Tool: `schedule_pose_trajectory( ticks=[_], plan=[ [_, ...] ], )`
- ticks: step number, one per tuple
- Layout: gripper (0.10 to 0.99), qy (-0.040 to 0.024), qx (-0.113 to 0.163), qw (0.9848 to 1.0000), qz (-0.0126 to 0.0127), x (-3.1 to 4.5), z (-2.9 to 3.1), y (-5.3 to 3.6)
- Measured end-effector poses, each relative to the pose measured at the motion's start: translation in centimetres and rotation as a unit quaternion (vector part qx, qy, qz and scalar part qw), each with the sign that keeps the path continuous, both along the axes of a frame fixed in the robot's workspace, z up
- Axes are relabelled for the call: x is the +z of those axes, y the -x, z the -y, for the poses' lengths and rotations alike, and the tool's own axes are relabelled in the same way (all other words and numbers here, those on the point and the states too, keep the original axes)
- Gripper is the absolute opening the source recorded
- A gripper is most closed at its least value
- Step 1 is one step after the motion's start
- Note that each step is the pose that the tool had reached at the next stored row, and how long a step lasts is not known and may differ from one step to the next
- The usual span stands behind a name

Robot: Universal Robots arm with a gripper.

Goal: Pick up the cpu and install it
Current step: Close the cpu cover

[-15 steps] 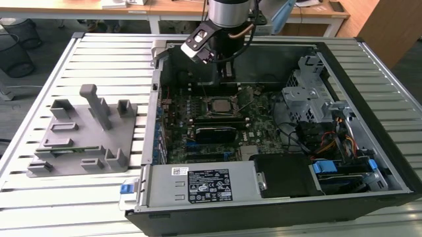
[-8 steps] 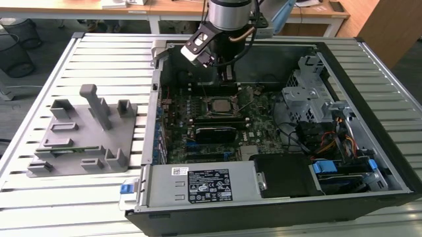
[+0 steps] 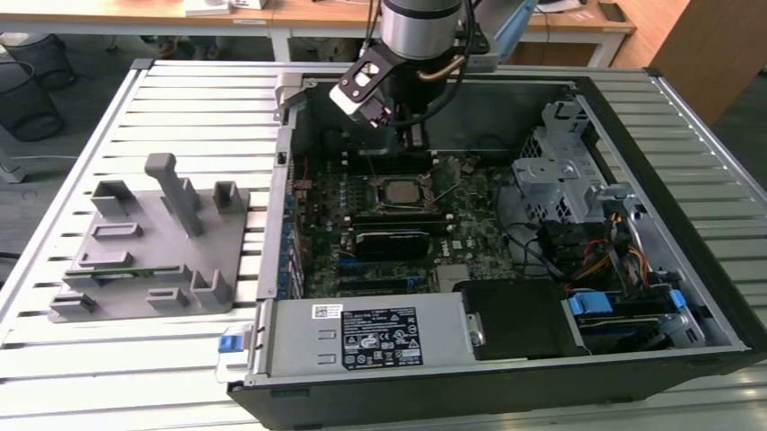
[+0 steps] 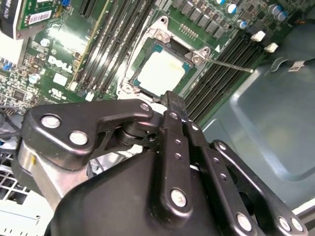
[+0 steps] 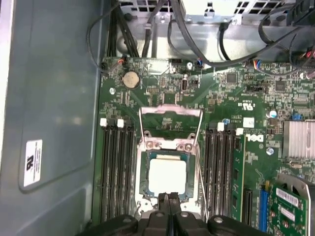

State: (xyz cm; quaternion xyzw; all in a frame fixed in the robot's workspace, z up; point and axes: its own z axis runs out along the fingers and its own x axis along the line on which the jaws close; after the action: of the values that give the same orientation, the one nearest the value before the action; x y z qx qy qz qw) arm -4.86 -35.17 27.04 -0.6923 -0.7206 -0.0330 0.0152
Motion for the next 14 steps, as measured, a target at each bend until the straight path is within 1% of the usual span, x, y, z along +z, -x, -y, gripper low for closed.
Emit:
schedule_pose_trajectory(
  ticks=[2,3,8,14],
  plan=[
    [0.106,0.0001,0.0,1.0,-0.0022,0.0,0.0,-0.33],
    [0.106,0.0001,0.0,1.0,-0.0024,0.0,0.01,-0.42],
    [0.106,-0.0004,0.0,1.0,-0.0025,0.01,0.0,-0.83],
    [0.106,-0.0004,0.003,1.0,-0.0026,0.57,0.0,-0.83]
  ],
)
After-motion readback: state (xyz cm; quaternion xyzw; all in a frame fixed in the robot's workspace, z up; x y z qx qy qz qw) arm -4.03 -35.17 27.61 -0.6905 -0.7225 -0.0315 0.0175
